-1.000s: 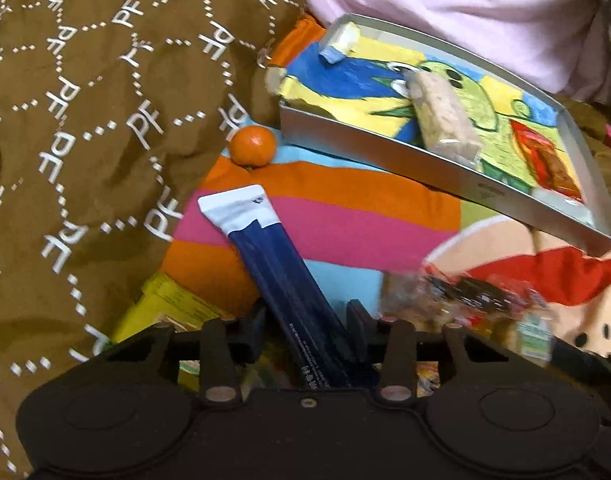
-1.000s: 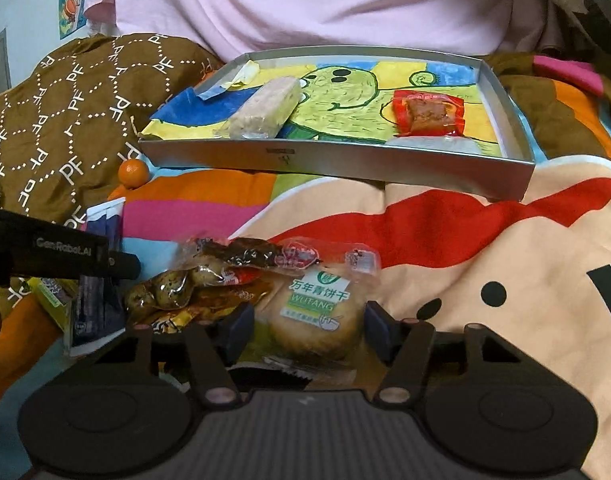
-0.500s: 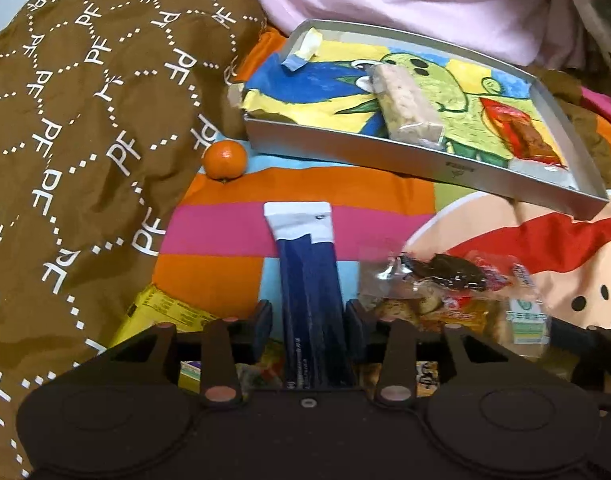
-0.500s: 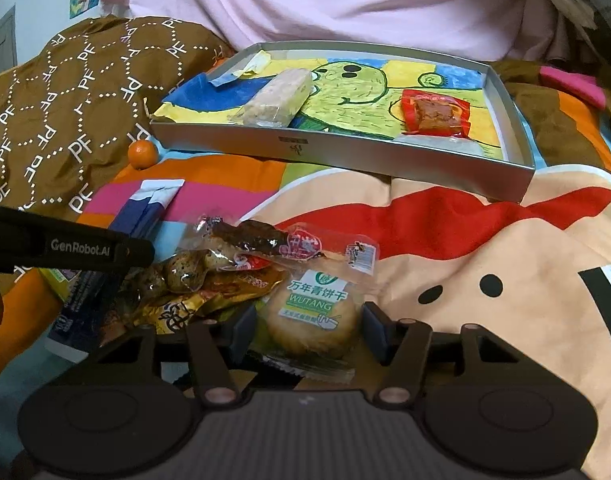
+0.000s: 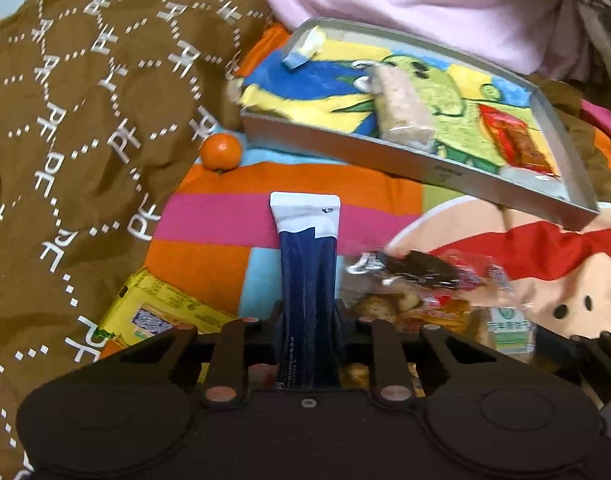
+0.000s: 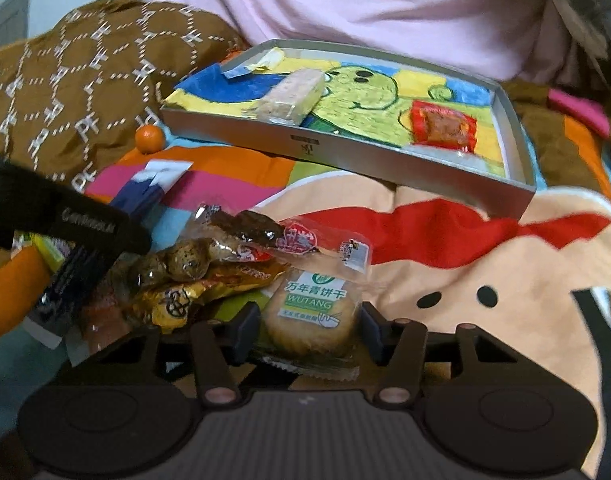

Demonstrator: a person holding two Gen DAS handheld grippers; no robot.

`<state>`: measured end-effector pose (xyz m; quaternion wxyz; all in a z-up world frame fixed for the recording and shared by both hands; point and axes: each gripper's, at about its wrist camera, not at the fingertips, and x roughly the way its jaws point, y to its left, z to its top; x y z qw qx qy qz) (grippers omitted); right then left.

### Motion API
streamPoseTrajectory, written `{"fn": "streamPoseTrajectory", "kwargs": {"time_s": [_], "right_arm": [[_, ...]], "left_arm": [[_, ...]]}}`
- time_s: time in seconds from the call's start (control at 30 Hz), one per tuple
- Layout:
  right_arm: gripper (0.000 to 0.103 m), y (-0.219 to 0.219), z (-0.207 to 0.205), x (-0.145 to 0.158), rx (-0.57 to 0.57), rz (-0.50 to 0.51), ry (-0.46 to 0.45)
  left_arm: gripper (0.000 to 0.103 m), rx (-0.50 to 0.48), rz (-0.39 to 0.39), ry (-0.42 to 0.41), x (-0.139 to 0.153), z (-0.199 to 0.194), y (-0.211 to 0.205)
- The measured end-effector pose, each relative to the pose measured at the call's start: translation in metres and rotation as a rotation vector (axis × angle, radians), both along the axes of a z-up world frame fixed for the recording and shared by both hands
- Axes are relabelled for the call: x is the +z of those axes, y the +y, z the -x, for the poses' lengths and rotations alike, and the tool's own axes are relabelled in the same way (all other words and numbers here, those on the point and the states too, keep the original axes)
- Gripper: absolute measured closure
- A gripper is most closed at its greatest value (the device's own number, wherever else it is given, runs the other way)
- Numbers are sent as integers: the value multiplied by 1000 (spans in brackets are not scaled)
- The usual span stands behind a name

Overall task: Organize snacks
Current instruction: 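Grasp the blue-and-white tube with the left tool while the right tool grasps the wrapped biscuit, then lower the tube and biscuit into the metal tray and open both tools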

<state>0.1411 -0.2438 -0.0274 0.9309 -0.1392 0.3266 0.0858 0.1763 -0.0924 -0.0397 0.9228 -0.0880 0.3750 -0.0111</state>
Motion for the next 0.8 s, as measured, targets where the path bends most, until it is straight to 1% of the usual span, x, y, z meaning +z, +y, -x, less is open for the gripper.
{"fn": "streamPoseTrajectory", "kwargs": {"time_s": [0.17, 0.23, 0.3, 0.43, 0.57, 0.63, 0.8], "right_arm": [[46, 11, 16, 3, 44, 163, -80], [46, 13, 22, 7, 53, 203, -121], [46, 12, 26, 13, 51, 214, -155], [46, 5, 27, 25, 35, 202, -231], [46, -7, 17, 39, -10, 162, -339], [46, -17, 8, 47, -29, 125, -403], [46, -44, -20, 63, -85, 46, -513]], "left_arm": [[79, -38, -9, -44, 13, 15, -20], [79, -43, 8, -61, 19, 19, -25], [79, -48, 17, -81, 26, 21, -28], [79, -61, 39, -138, 44, 16, -35], [79, -72, 54, -191, 65, -3, -43], [79, -77, 61, -212, 75, -16, -48], [79, -59, 107, -247, 98, -58, -57]]}}
